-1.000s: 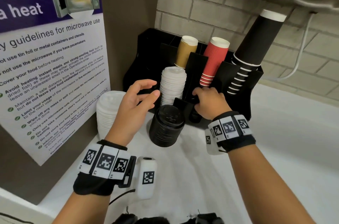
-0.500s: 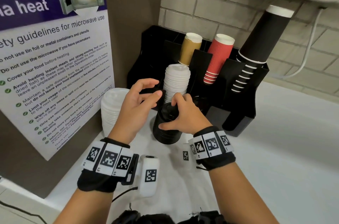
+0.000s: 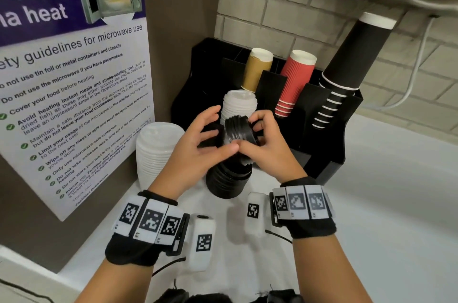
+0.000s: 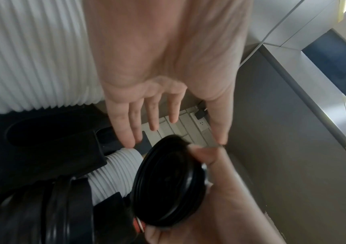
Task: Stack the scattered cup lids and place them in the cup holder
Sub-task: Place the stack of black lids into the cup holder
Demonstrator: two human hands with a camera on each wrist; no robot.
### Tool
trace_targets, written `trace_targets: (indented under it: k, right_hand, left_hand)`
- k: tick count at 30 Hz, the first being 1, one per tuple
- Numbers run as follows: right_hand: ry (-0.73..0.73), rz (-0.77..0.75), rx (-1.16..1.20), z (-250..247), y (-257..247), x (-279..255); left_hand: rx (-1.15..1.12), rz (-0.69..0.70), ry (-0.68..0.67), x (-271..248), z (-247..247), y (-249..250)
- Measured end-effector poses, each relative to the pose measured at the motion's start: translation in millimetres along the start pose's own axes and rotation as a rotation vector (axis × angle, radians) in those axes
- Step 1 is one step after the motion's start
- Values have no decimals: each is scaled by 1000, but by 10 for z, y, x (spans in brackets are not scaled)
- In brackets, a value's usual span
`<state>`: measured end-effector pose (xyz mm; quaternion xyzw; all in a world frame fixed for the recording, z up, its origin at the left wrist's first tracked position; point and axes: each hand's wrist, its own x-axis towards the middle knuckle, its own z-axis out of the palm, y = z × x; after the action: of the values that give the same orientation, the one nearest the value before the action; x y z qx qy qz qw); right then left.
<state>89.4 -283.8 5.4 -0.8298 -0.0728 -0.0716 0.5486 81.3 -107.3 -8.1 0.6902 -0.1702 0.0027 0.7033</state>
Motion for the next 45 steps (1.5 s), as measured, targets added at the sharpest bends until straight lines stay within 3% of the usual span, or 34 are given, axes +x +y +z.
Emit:
trace_targets:
  k: [4, 16, 24, 31, 45]
  right_hand:
    - [-154, -27, 208, -34, -180, -100]
    - [-327, -35, 292, -202, -179, -117]
    - [-314, -13, 377, -250, -134, -143]
    - [-275, -69, 339, -192, -175, -165]
    - [-237, -70, 275, -166, -207, -205]
  left_hand:
    - [-86, -7, -153, -15, 36, -42]
    - [-66, 18, -147, -30, 10, -11]
    - [-93, -2, -163, -13, 58, -33]
    - [-112, 27, -107, -22, 84, -39]
    - [-65, 55, -140, -25, 61, 19]
